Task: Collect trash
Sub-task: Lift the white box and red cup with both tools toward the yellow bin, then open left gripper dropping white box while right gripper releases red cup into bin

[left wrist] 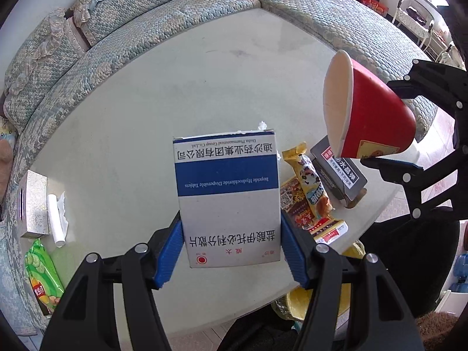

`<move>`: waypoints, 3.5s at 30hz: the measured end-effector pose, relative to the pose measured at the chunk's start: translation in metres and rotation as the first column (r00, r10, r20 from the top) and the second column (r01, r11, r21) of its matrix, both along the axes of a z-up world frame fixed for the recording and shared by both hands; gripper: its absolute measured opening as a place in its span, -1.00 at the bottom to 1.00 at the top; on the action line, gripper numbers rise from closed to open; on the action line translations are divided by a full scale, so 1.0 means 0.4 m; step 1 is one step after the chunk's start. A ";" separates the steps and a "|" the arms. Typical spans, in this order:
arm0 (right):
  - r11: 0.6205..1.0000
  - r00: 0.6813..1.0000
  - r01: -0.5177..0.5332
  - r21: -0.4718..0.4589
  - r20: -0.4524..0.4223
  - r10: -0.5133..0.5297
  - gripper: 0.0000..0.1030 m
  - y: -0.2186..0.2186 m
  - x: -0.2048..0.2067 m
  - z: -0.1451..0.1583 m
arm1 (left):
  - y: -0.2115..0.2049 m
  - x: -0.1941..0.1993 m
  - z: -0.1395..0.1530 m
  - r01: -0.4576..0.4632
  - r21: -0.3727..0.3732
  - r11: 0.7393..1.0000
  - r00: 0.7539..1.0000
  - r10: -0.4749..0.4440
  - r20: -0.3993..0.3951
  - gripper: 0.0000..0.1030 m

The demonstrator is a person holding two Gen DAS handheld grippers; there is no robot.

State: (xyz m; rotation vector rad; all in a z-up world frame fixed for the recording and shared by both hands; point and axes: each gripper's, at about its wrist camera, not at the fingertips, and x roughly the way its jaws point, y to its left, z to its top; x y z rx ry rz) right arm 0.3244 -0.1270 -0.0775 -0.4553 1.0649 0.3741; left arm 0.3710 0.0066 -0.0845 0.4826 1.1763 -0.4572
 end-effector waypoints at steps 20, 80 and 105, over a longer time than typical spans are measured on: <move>0.997 0.988 0.076 0.001 0.134 -0.075 0.38 0.015 -0.304 0.077 | 0.000 -0.347 0.004 -0.084 -0.005 0.996 0.994 0.084 0.071 0.18; 0.986 0.981 0.166 0.034 -0.107 -0.161 0.38 0.037 -0.584 -0.495 | -0.012 -0.619 -0.641 -0.252 -0.067 0.966 0.936 0.225 -0.269 0.18; 0.977 0.935 0.213 0.027 -0.296 -0.195 0.39 0.056 -0.535 -0.720 | -0.002 -0.555 -0.870 -0.310 0.007 0.951 0.846 0.279 -0.455 0.18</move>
